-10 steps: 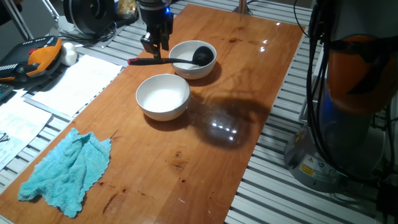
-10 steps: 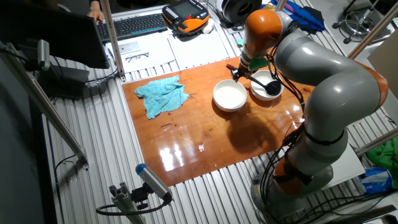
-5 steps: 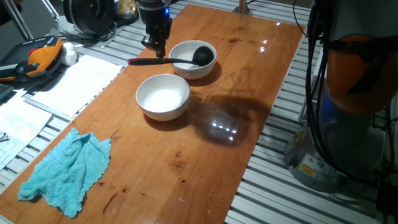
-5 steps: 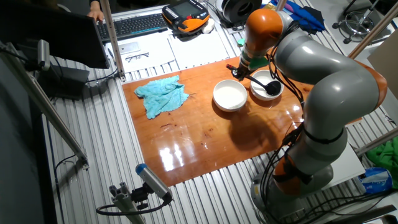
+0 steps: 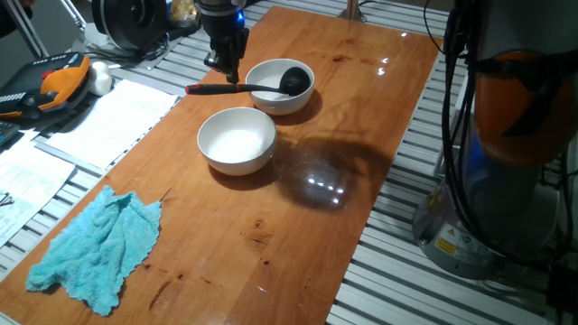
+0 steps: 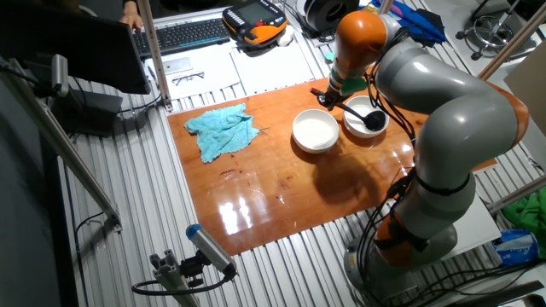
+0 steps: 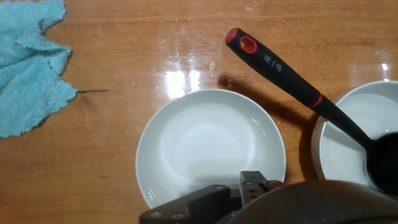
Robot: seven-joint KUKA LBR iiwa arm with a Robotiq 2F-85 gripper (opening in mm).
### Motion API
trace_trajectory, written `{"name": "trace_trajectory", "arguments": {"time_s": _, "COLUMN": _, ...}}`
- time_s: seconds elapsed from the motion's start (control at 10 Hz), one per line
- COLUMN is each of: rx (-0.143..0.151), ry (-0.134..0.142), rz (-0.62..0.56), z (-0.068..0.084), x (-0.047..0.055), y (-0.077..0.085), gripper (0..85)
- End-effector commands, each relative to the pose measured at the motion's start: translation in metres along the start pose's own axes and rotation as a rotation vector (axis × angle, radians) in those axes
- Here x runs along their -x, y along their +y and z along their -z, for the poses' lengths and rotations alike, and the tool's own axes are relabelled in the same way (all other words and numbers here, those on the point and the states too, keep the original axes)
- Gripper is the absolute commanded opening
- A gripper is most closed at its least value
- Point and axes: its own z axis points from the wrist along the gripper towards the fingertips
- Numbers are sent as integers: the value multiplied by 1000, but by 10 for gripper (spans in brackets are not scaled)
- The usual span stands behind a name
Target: Scoop water with a large spoon from one bowl to another
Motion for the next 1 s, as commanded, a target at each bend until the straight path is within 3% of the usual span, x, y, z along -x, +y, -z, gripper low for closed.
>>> {"name": "trace_trajectory", "arguments": {"time_s": 0.0, "rx": 7, "ry": 17, "rz": -61, "z": 0, "x": 0, "y": 0, "gripper": 0}}
{"name": "trace_trajectory", "arguments": {"time_s": 0.6, "rx": -30, "ry": 25, "rz": -208, "z": 0, "x": 1, "y": -2, "gripper": 0}}
{"name": "trace_trajectory", "arguments": {"time_s": 0.8, "rx": -13, "ry": 61, "rz": -354, "z": -2, "x": 2, "y": -4, "gripper": 0}}
{"name": "trace_trajectory", "arguments": {"time_s": 0.9, "rx": -19, "ry": 82, "rz": -424, "z": -2, "x": 3, "y": -4, "gripper": 0}}
